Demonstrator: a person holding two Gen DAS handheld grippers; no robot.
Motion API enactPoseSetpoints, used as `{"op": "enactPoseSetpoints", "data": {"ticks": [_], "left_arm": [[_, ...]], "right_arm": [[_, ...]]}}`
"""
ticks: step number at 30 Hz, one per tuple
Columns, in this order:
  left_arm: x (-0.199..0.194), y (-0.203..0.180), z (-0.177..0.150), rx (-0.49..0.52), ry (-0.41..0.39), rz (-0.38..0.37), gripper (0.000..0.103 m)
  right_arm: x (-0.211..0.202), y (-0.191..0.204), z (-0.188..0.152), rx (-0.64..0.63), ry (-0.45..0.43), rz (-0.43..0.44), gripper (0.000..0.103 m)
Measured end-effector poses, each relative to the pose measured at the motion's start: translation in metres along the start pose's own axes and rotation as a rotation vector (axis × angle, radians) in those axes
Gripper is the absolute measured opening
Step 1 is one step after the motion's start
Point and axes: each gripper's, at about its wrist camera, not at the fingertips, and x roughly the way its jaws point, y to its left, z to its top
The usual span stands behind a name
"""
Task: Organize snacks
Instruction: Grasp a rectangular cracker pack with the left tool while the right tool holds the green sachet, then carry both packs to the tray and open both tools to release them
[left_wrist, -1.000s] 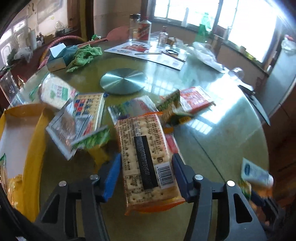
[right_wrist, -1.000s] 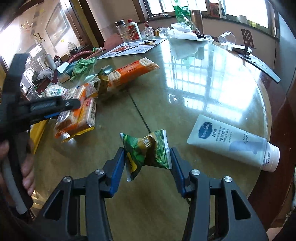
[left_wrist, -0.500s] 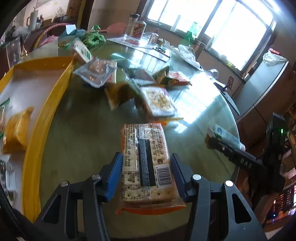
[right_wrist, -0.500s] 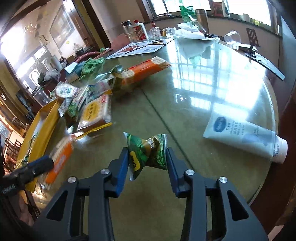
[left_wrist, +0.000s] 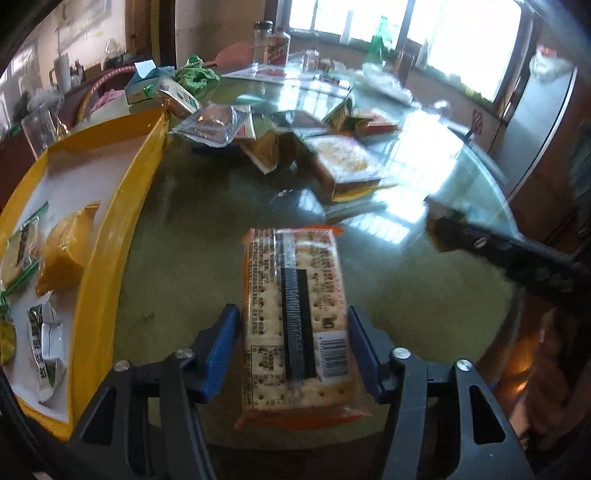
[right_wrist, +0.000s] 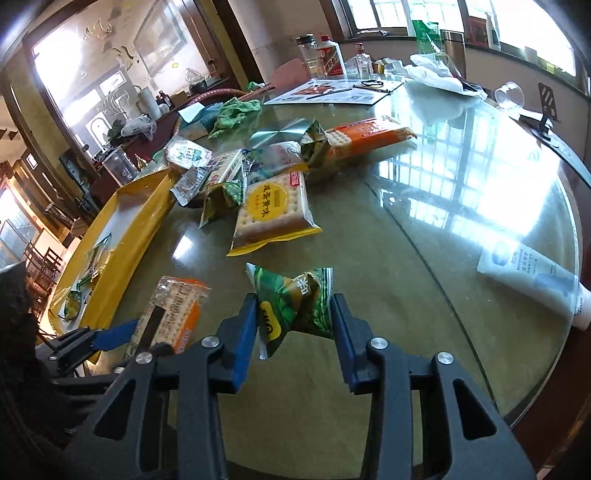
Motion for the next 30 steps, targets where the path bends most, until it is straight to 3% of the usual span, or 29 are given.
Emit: {"op": "enactPoseSetpoints", "data": {"ticks": [2,3,5,8,11,16,24,30], "left_arm": [[0.002,-0.004,-0.003,0.044,-0.012,0.048,0.061],[0.002,-0.004,-0.004,0.051,-0.021,0.050,0.054],[0.000,-0.004,-0.006,0.060,-0.040,0.049,0.053],[-0.010,0.006,-0.008,0.015,-0.060,-0.026,0.053],[-0.037,0.024,-0.006,-0.055,-0.140,-0.109,0.053],[-0.077,0.050,-0.004,-0.148,-0.219,-0.137,0.053],[-0.122,0.117,0.010,-0.280,-0.317,-0.084,0.053],[-0.130,0.171,0.025,-0.354,-0.349,-0.018,0.053]], "right_arm": [[-0.002,0.000,0.001,0.002,0.000,-0.002,0.041],[-0.003,0.000,0.001,0.002,-0.002,-0.004,0.041],[-0.006,0.001,0.000,0.000,-0.008,-0.005,0.041],[-0.008,0.004,0.001,0.003,-0.016,0.005,0.041],[-0.010,0.012,0.005,-0.004,-0.027,0.042,0.041],[-0.017,0.049,0.014,-0.078,-0.062,0.106,0.041],[-0.004,0.123,0.037,-0.184,-0.041,0.230,0.041],[0.017,0.174,0.059,-0.225,-0.012,0.316,0.041]]}}
